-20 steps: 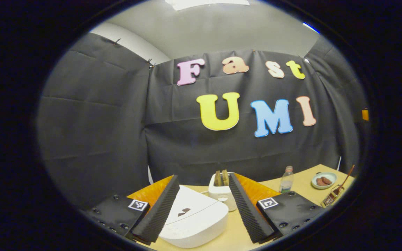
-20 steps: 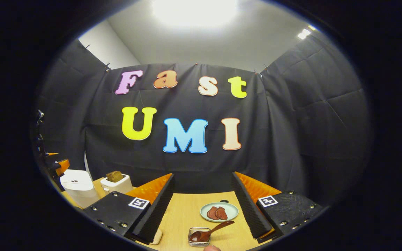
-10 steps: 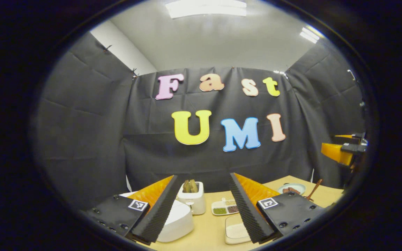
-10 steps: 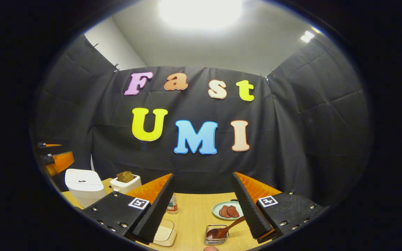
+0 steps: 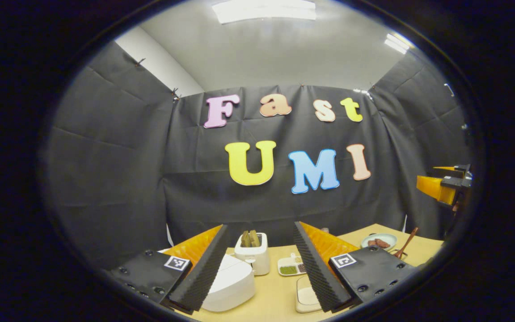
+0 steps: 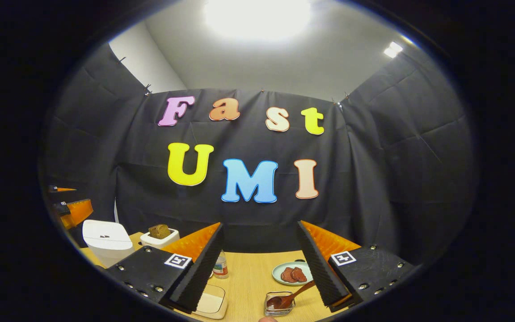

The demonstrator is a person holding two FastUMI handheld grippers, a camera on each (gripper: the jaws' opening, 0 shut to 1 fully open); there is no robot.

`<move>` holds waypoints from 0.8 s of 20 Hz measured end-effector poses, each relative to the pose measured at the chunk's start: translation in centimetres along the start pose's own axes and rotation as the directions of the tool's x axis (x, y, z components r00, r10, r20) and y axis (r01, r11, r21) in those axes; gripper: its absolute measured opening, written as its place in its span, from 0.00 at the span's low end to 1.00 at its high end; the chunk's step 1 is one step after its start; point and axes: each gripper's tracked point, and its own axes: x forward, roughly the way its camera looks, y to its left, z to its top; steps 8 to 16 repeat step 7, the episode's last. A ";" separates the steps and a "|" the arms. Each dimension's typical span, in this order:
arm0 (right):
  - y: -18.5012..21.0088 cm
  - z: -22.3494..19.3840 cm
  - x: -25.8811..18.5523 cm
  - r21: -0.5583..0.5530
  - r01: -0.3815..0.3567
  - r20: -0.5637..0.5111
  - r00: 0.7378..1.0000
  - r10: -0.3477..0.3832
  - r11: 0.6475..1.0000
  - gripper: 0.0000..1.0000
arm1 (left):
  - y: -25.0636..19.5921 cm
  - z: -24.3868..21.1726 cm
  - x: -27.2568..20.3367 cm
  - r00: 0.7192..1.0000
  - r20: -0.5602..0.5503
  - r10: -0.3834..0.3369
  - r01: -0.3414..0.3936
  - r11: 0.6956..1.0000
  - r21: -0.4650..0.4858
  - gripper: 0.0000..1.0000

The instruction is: Close the left gripper, press the button to open the rice cooker; take a wooden spoon from the chopstick holder with the right hand, scoop a spoonful of rice and pour it into the rice cooker, then put the wooden spoon back into the chopstick holder.

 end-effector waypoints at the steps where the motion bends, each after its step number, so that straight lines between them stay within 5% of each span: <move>1: 0.3 0.1 0.1 0.000 0.000 0.001 1.000 0.000 1.000 0.97 | 0.3 0.1 0.0 1.000 0.003 -0.006 0.006 1.000 0.001 0.99; 16: 3.1 0.0 0.9 0.029 0.003 0.010 1.000 -0.003 1.000 0.97 | 2.9 -0.1 0.6 1.000 0.007 -0.018 0.018 1.000 0.009 0.99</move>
